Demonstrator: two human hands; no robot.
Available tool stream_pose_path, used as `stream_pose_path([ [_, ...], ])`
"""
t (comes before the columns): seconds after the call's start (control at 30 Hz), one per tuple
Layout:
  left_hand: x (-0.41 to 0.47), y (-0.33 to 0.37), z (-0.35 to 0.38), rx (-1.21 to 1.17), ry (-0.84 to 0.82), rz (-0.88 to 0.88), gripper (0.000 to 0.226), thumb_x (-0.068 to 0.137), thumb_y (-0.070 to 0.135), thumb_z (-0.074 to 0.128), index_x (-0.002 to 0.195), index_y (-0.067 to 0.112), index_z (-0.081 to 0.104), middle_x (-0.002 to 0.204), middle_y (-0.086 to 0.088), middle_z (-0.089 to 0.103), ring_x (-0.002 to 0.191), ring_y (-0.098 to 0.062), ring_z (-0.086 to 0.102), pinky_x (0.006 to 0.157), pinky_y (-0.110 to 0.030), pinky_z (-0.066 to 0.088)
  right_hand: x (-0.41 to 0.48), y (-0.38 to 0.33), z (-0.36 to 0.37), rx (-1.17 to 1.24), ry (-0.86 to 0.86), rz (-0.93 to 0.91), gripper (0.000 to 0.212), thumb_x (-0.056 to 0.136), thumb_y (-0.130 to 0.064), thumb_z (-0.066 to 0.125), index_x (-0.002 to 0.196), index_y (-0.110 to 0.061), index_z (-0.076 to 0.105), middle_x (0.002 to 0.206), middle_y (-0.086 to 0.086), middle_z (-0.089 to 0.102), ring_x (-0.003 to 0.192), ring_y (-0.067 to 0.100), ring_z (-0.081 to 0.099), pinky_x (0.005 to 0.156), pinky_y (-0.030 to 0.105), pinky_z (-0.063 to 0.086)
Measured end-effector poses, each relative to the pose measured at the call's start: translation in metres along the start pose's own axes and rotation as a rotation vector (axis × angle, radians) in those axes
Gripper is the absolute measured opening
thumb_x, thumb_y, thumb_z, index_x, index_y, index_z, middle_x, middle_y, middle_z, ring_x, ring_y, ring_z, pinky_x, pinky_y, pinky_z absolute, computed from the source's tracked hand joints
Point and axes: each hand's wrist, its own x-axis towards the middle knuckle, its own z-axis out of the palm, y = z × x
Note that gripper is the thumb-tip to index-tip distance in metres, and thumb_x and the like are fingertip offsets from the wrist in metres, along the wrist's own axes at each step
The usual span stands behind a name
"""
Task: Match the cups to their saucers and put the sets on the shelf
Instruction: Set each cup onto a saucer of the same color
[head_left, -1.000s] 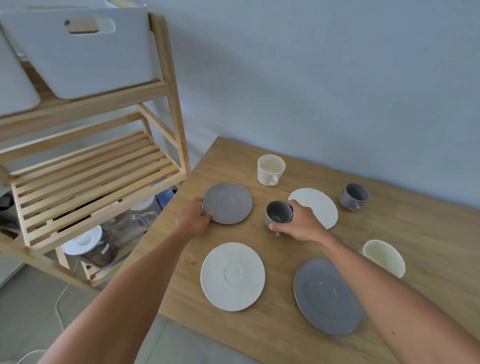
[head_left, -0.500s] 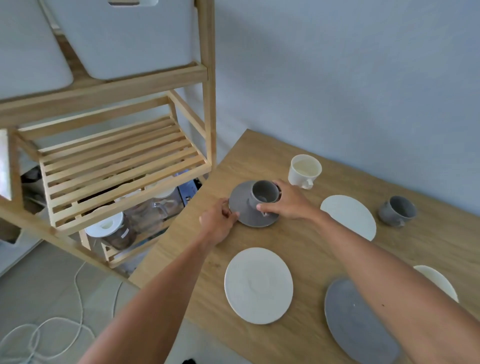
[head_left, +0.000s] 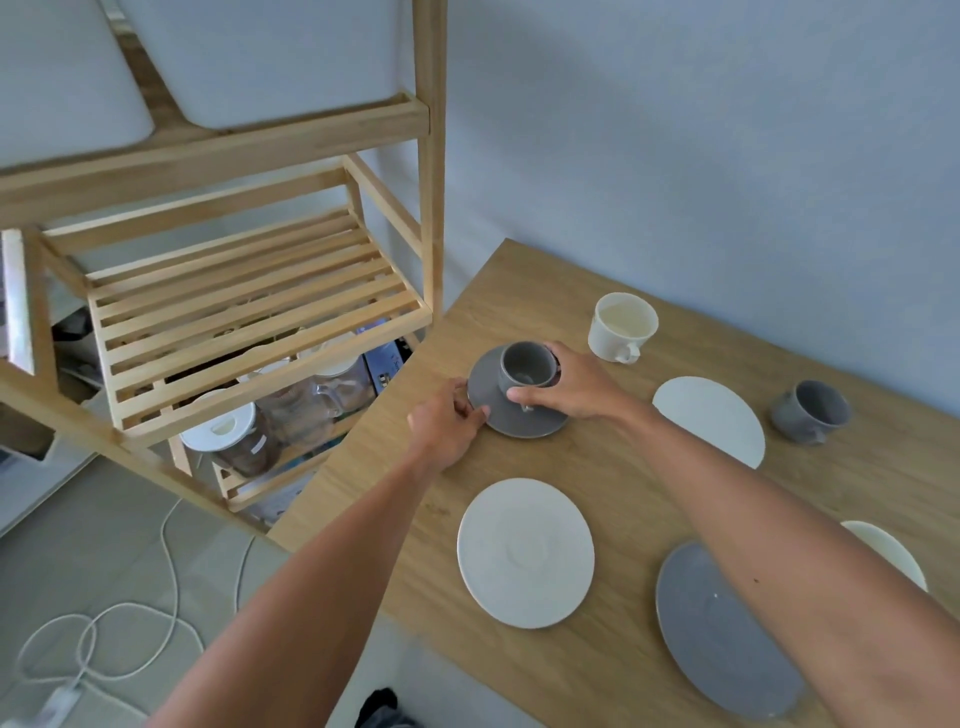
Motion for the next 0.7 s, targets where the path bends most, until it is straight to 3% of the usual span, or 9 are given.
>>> stream_pose_path([
  [0.17, -0.007, 0.002, -0.004, -0.040, 0.008, 0.003, 0.051, 0.086, 0.040, 0.068, 0.131, 0.024, 0.051, 0.087, 0.008, 0.068, 0.093, -0.014, 0.063, 0.099, -0.045, 0.045, -0.012, 0.003, -0.011, -0.032, 0.008, 0.014, 0.087, 0.053, -0.077, 0.077, 0.124, -0.033, 0.053, 0.117, -0.017, 0.060, 0.111, 0.008, 0.058, 0.081, 0.026, 0.049],
  [0.33, -0.032, -0.008, -0.007, -0.039, -0.012, -0.010, 0.041, 0.085, 0.040, 0.071, 0.119, 0.022, 0.056, 0.075, 0.006, 0.062, 0.078, -0.012, 0.059, 0.094, -0.048, 0.048, -0.022, 0.017, -0.030, -0.146, 0.111, 0.013, 0.118, 0.055, -0.079, 0.070, 0.148, -0.015, 0.037, 0.152, 0.005, 0.041, 0.139, 0.024, 0.039, 0.111, 0.042, 0.037],
  [0.57, -0.090, -0.029, -0.005, 0.057, 0.017, 0.060, 0.027, 0.083, 0.039, 0.073, 0.104, 0.024, 0.064, 0.078, 0.011, 0.066, 0.076, -0.001, 0.058, 0.085, -0.037, 0.051, -0.010, 0.050, -0.059, -0.329, 0.439, 0.023, 0.101, 0.066, -0.066, 0.074, 0.143, -0.013, 0.036, 0.148, 0.010, 0.037, 0.133, 0.034, 0.034, 0.108, 0.041, 0.034],
  [0.7, -0.112, -0.036, -0.002, 0.082, 0.007, 0.087, 0.020, 0.082, 0.040, 0.073, 0.098, 0.030, 0.067, 0.082, 0.012, 0.067, 0.076, 0.001, 0.059, 0.078, -0.028, 0.048, 0.011, 0.071, -0.071, -0.266, 0.470, 0.073, 0.101, 0.065, -0.056, 0.082, 0.141, -0.009, 0.034, 0.144, 0.013, 0.038, 0.132, 0.035, 0.036, 0.106, 0.042, 0.036],
])
